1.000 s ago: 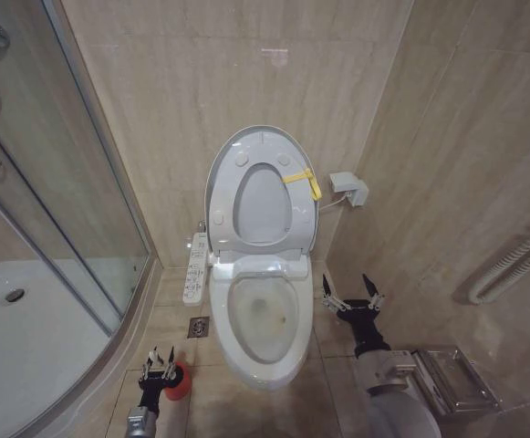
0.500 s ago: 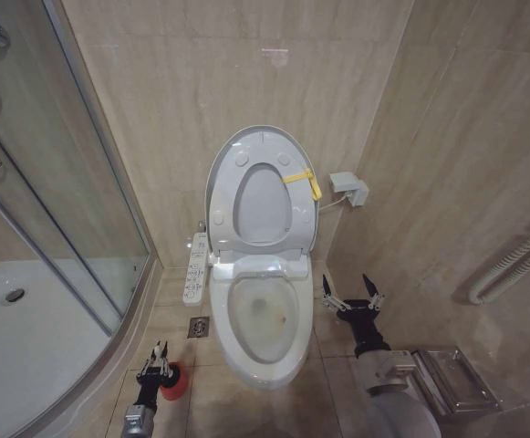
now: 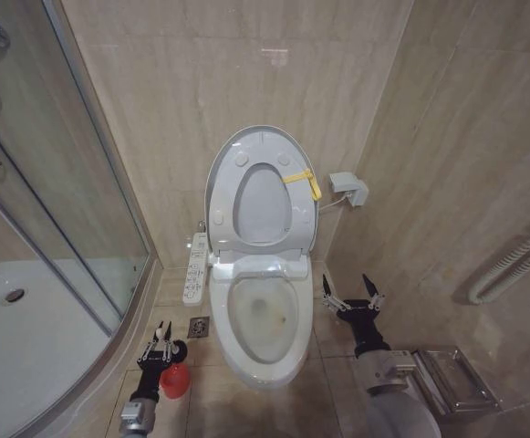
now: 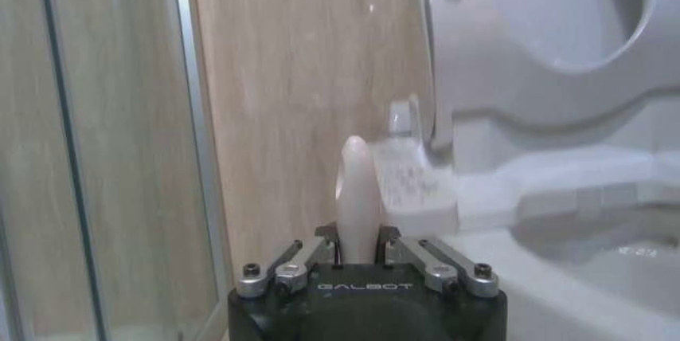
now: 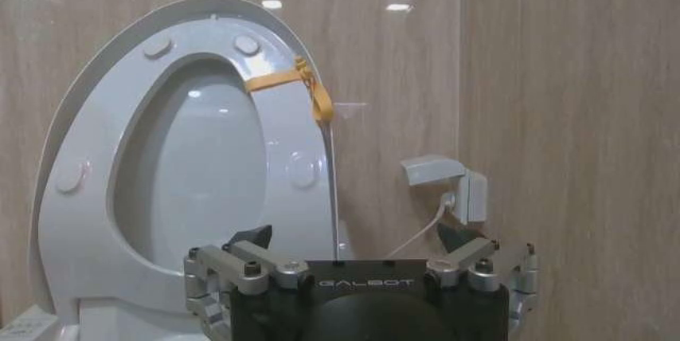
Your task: Open the toilet lid, clean the toilet bowl with a toilet brush, close the toilet lid, and flush.
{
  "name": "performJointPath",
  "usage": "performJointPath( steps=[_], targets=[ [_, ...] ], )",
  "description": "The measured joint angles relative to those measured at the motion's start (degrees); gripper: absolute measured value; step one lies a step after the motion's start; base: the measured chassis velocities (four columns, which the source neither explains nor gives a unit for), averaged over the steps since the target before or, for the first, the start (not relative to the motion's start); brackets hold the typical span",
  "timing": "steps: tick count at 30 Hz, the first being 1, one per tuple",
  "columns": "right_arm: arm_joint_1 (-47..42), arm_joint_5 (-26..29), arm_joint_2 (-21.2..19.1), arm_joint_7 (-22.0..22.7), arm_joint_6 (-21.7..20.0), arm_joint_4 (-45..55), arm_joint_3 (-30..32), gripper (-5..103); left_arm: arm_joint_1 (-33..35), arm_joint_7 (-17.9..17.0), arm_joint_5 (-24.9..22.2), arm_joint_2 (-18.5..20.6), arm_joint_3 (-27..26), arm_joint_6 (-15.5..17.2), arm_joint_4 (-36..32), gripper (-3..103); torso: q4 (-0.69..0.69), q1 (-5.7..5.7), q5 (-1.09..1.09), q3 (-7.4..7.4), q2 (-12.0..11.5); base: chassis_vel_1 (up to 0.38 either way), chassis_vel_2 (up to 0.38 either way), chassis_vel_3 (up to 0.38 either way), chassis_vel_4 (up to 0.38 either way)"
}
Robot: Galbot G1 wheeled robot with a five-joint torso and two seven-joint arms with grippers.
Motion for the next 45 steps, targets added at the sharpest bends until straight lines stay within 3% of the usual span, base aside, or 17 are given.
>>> performJointPath(
  steps=[9, 14, 19, 28, 36, 38, 45],
  targets=[
    [0.00, 0.00, 0.00, 0.01, 0.00, 0.00, 0.00, 100, 7.46, -0.95, 0.01, 1.57, -0.15, 0.59, -13.72, 20, -0.01, 0.00, 0.01, 0.00, 0.00, 0.000, 0.000, 0.000, 0.000],
    [0.00, 0.00, 0.00, 0.00, 0.00, 0.00, 0.00, 100, 14.77, -1.14, 0.52, 2.05, 0.55, 1.15, -26.72, 20, 0.00, 0.00, 0.01, 0.00, 0.00, 0.000, 0.000, 0.000, 0.000],
    [0.00, 0.00, 0.00, 0.00, 0.00, 0.00, 0.00, 100, 18.36, -1.18, 0.96, 2.48, 1.30, 1.53, -33.56, 20, 0.00, 0.00, 0.01, 0.00, 0.00, 0.000, 0.000, 0.000, 0.000],
    [0.00, 0.00, 0.00, 0.00, 0.00, 0.00, 0.00, 100, 17.55, -0.06, -2.26, 5.08, 3.82, 5.03, -42.93, 20, 0.00, 0.00, 0.01, 0.00, 0.00, 0.000, 0.000, 0.000, 0.000],
    [0.00, 0.00, 0.00, 0.00, 0.00, 0.00, 0.00, 100, 8.33, 1.13, -9.60, 11.62, 6.85, 8.36, -39.98, 20, -0.01, 0.01, -0.02, 0.00, 0.00, 0.000, 0.000, 0.000, 0.000],
    [0.00, 0.00, 0.00, 0.00, 0.00, 0.00, 0.00, 100, -2.23, 2.55, -17.23, 17.49, 11.54, 9.03, -31.85, 20, -0.01, 0.01, -0.01, 0.01, 0.00, 0.000, 0.000, 0.000, 0.000],
    [0.00, 0.00, 0.00, 0.00, 0.00, 0.00, 0.00, 100, -13.31, 3.48, -21.32, 18.94, 20.03, 8.29, -22.40, 20, 0.02, 0.01, -0.01, 0.01, 0.00, 0.000, 0.000, 0.000, 0.000]
  ],
)
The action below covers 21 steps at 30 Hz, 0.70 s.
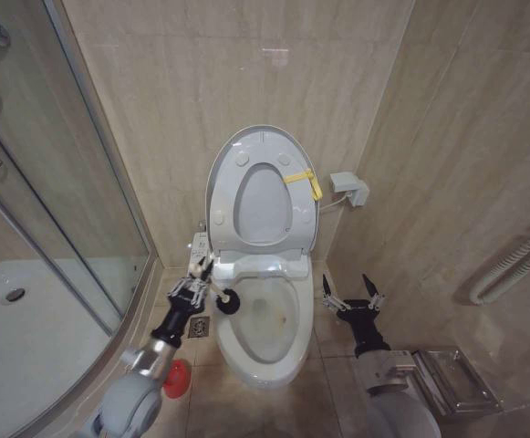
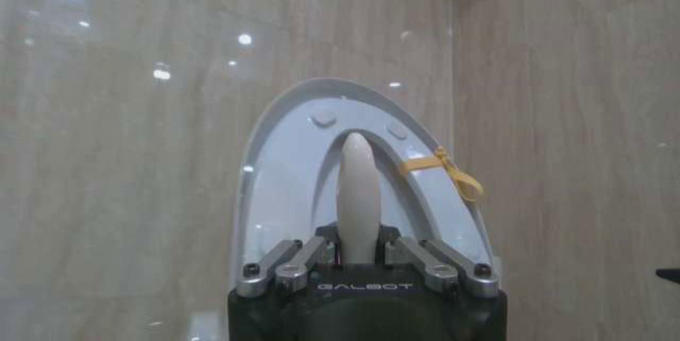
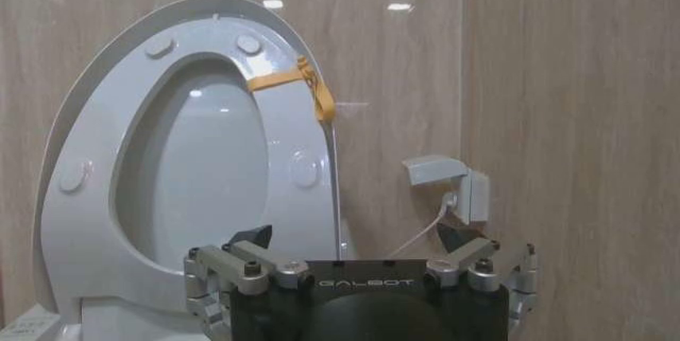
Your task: Open the toilet lid, clean the toilet bowl with a toilet brush, close the toilet lid, and flush.
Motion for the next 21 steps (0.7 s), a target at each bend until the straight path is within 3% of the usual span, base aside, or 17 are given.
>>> performJointPath(
  steps=[3, 8, 12, 21],
  targets=[
    [0.00, 0.00, 0.00, 0.01, 0.00, 0.00, 0.01, 100, -7.90, 0.20, -2.19, -0.55, 6.24, 0.23, 5.32, 20, -0.03, 0.00, 0.00, 0.00, 0.00, 0.000, 0.000, 0.000, 0.000],
    [0.00, 0.00, 0.00, 0.01, 0.00, 0.00, 0.00, 100, -15.49, 0.38, -2.83, -3.09, 12.22, 0.59, 12.51, 20, -0.01, 0.00, 0.02, 0.00, 0.00, 0.000, 0.000, 0.000, 0.000],
    [0.00, 0.00, 0.00, 0.01, 0.00, 0.00, 0.00, 100, -18.46, 0.58, -2.91, -4.90, 14.75, 0.60, 16.25, 20, -0.02, 0.00, 0.02, 0.00, 0.00, 0.000, 0.000, 0.000, 0.000],
    [0.00, 0.00, 0.00, 0.01, 0.00, 0.00, 0.00, 100, -25.97, 2.15, -1.17, -11.17, 23.04, -1.39, 31.42, 20, -0.03, -0.01, 0.02, -0.01, 0.00, 0.000, 0.000, 0.000, 0.000]
  ],
)
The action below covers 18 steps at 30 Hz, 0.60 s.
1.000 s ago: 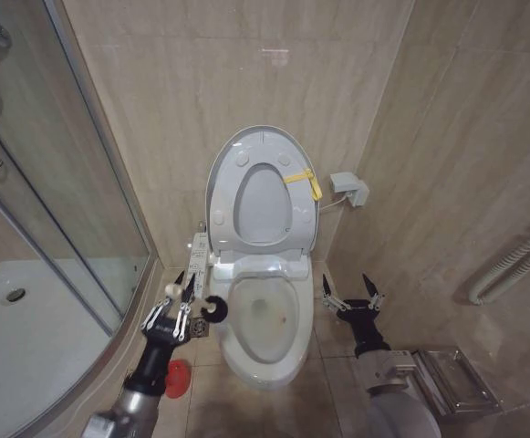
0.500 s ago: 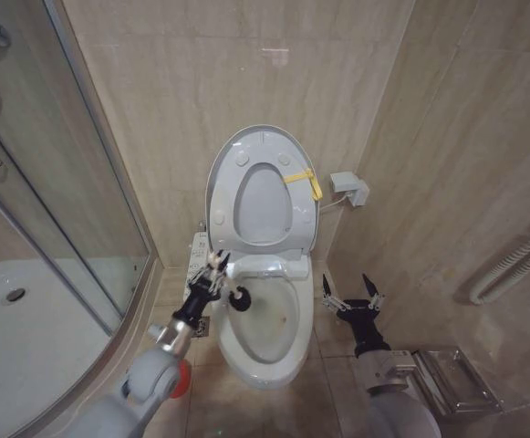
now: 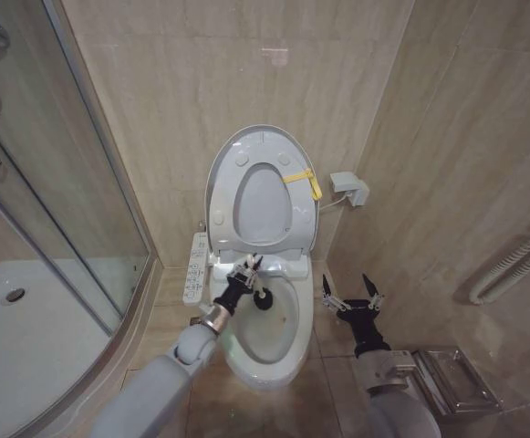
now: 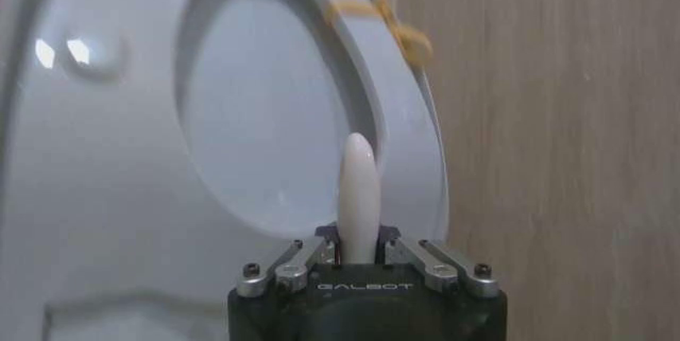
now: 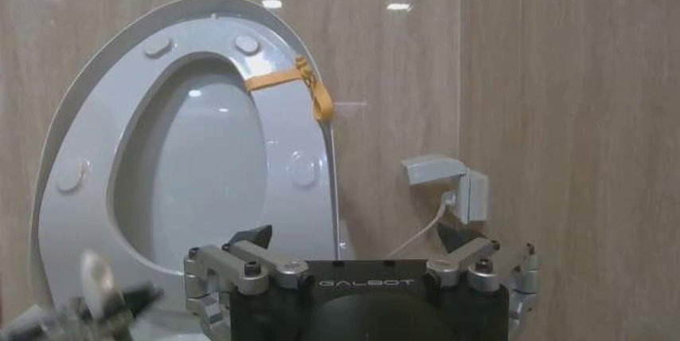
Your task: Open the toilet lid, clean the toilet bowl with a toilet brush, close the toilet lid, and flush.
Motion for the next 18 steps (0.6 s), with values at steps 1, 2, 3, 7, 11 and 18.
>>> performJointPath(
  steps=[1, 2, 3, 7, 11, 18],
  targets=[
    [-0.01, 0.00, 0.00, 0.00, 0.00, 0.00, 0.00, 100, -0.31, 0.17, 0.33, -0.47, 0.50, -0.32, 1.40, 20, 0.01, 0.00, 0.00, 0.00, 0.00, 0.000, 0.000, 0.000, 0.000],
    [0.00, 0.00, 0.00, 0.00, 0.00, 0.00, 0.00, 100, -0.72, 0.41, 0.86, -1.19, 1.17, -0.91, 3.59, 20, 0.01, 0.00, 0.00, 0.00, 0.00, 0.000, 0.000, 0.000, 0.000],
    [0.00, 0.00, 0.00, 0.00, 0.00, 0.00, 0.00, 100, -0.95, 0.57, 1.25, -1.62, 1.59, -1.27, 5.08, 20, 0.01, 0.00, 0.00, 0.00, 0.00, 0.000, 0.000, 0.000, 0.000],
    [0.00, 0.00, 0.00, 0.00, 0.00, 0.00, 0.00, 100, -1.57, 1.07, 1.93, -2.64, 2.72, -2.26, 9.39, 20, 0.01, 0.00, 0.00, 0.00, 0.00, 0.000, 0.000, 0.000, 0.000],
    [0.00, 0.00, 0.00, 0.00, 0.00, 0.00, 0.00, 100, -2.01, 1.41, 2.91, -3.48, 3.22, -3.31, 13.34, 20, 0.01, 0.00, 0.00, 0.00, 0.00, 0.000, 0.000, 0.000, 0.000],
    [0.00, 0.00, 0.00, 0.00, 0.00, 0.00, 0.00, 100, -2.13, 1.44, 5.31, -5.07, 1.38, -5.11, 16.08, 20, 0.02, 0.00, -0.01, 0.00, 0.00, 0.000, 0.000, 0.000, 0.000]
  ],
)
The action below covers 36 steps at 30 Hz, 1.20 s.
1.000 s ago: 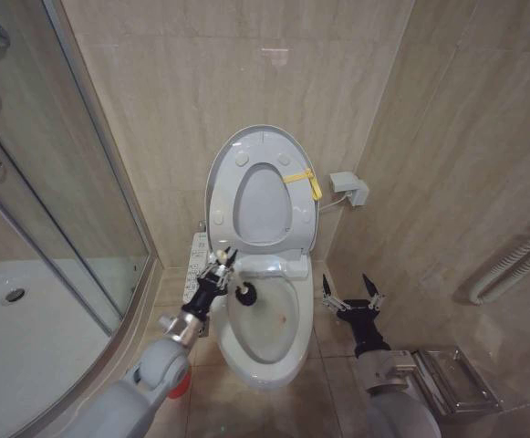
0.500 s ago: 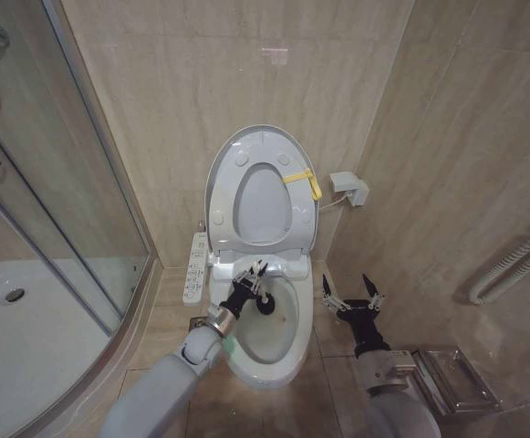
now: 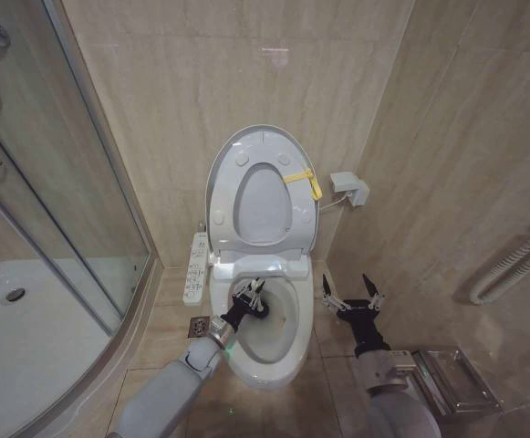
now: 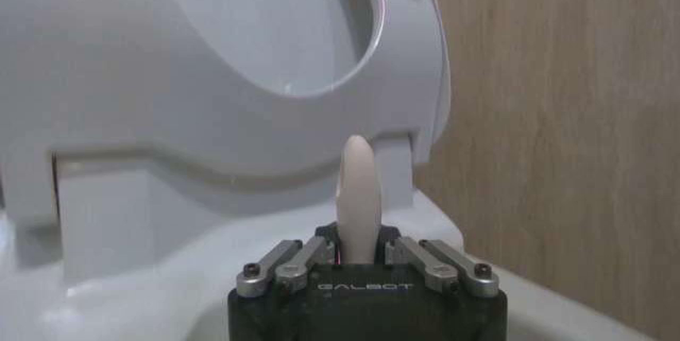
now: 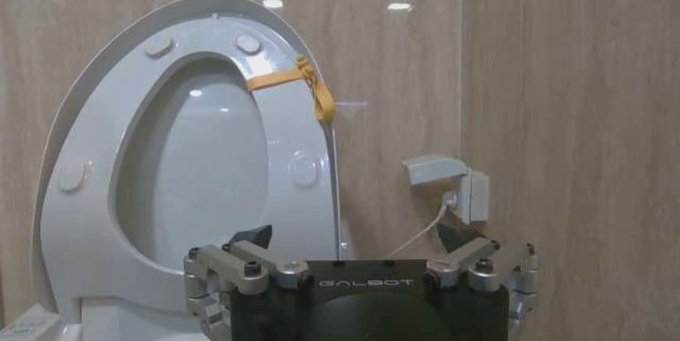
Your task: Open the toilet lid, clean the toilet bowl with a toilet brush, close the toilet lid, and flush.
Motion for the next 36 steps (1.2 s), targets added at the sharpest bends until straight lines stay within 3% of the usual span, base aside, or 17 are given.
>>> performJointPath(
  steps=[11, 17, 25, 28, 36],
  targets=[
    [0.00, 0.00, 0.00, 0.00, 0.00, 0.00, 0.00, 100, 1.83, -2.16, 0.36, -0.56, -0.46, 0.17, -9.25, 20, -0.01, 0.00, 0.01, 0.00, 0.01, 0.000, 0.000, 0.000, 0.000],
    [0.00, 0.00, 0.00, 0.00, 0.00, 0.00, 0.00, 100, 2.29, -2.30, 0.24, -1.51, 0.63, 0.09, -10.31, 20, 0.00, 0.00, 0.00, 0.00, 0.01, 0.000, 0.000, 0.000, 0.000],
    [0.00, 0.00, 0.00, 0.00, 0.00, 0.00, 0.00, 100, -0.22, -1.31, -2.12, -4.53, 2.78, -0.79, -5.57, 20, -0.02, 0.00, 0.00, 0.00, 0.01, 0.000, 0.000, 0.000, 0.000],
    [0.00, 0.00, 0.00, 0.00, 0.00, 0.00, 0.00, 100, -2.10, -0.10, -3.54, -6.06, 3.04, -1.81, 0.32, 20, -0.01, 0.00, 0.00, 0.00, 0.01, 0.000, 0.000, 0.000, 0.000],
    [0.00, 0.00, 0.00, 0.00, 0.00, 0.00, 0.00, 100, -3.13, 0.08, -0.90, -7.16, 1.81, -1.99, 5.94, 20, 0.01, 0.00, 0.01, 0.00, 0.01, 0.000, 0.000, 0.000, 0.000]
  ],
)
